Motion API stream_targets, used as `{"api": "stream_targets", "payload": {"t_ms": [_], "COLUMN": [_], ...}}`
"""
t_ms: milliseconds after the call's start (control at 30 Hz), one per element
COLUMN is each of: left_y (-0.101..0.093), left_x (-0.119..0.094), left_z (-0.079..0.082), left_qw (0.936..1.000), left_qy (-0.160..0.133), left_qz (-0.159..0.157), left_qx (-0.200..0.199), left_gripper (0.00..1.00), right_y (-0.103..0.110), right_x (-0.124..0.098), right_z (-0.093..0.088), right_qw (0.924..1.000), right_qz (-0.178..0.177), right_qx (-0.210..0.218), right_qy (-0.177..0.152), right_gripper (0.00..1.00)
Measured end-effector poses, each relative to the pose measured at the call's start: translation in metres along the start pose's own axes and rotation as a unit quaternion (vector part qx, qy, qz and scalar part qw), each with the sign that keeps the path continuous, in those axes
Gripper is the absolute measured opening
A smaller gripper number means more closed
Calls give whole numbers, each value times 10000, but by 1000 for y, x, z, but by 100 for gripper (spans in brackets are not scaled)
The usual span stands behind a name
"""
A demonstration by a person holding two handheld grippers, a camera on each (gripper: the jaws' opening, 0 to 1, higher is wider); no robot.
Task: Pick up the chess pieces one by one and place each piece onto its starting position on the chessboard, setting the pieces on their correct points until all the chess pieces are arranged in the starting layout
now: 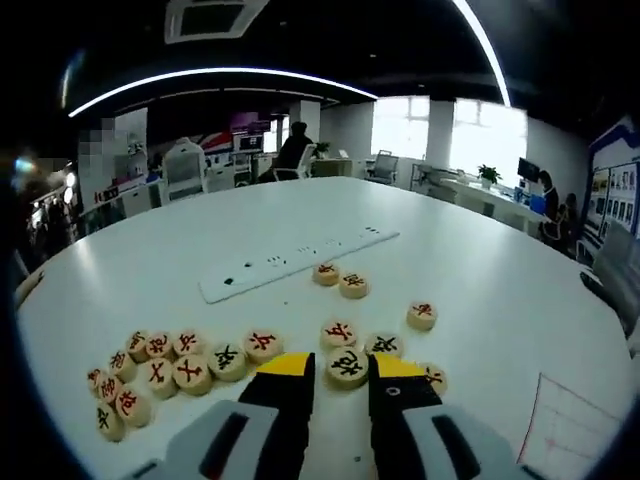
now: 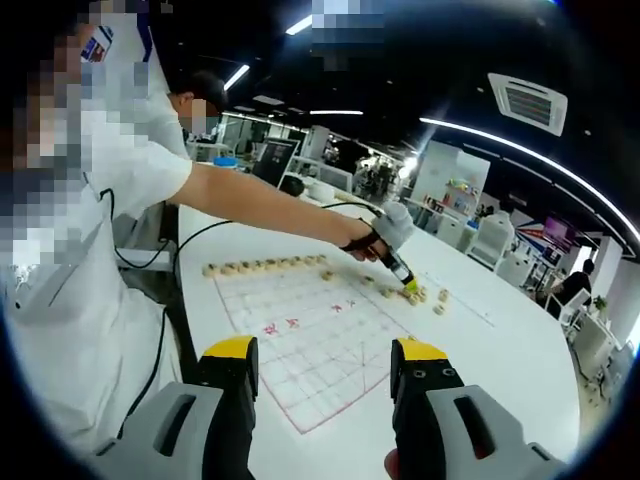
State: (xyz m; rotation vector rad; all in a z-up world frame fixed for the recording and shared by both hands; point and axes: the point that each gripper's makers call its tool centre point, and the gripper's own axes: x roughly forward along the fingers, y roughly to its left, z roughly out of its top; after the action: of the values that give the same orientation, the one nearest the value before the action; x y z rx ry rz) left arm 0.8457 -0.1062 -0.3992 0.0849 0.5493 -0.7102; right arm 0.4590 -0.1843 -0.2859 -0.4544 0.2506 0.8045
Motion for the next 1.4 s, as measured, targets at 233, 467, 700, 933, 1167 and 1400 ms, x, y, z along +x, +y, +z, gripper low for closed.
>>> {"api": "stream_targets", "payload": {"t_ms": [233, 467, 700, 933, 1167, 1400], "left_y": [-1, 9, 3, -18, -34, -67], "left_x": [-4, -22, -63, -126, -178, -225], "left_z": [-3, 6, 3, -27, -55, -89], "left_qw": [9998, 9999, 9997, 9978, 9951, 9899], "left_qy": [15, -90, -56, -32, -49, -181], "left_qz": [10, 93, 4, -366, -707, -1226], "left_qx": [-195, -66, 247, 548, 692, 691], "left_gripper": [20, 20, 20, 20, 20, 20], "right_y": [0, -1, 1, 2, 2, 3], "right_x": [-1, -1, 0, -2, -3, -2], "right_z": [1, 1, 2, 6, 8, 9], "right_qw": [10000, 10000, 10000, 10000, 9999, 9999], "right_qz": [-5, -5, 14, -11, -6, 0], "right_qx": [-2, -9, -33, -66, -106, -115], "right_qy": [-16, -20, -19, -50, -59, -46], "right_gripper": [54, 54, 54, 54, 54, 54]}}
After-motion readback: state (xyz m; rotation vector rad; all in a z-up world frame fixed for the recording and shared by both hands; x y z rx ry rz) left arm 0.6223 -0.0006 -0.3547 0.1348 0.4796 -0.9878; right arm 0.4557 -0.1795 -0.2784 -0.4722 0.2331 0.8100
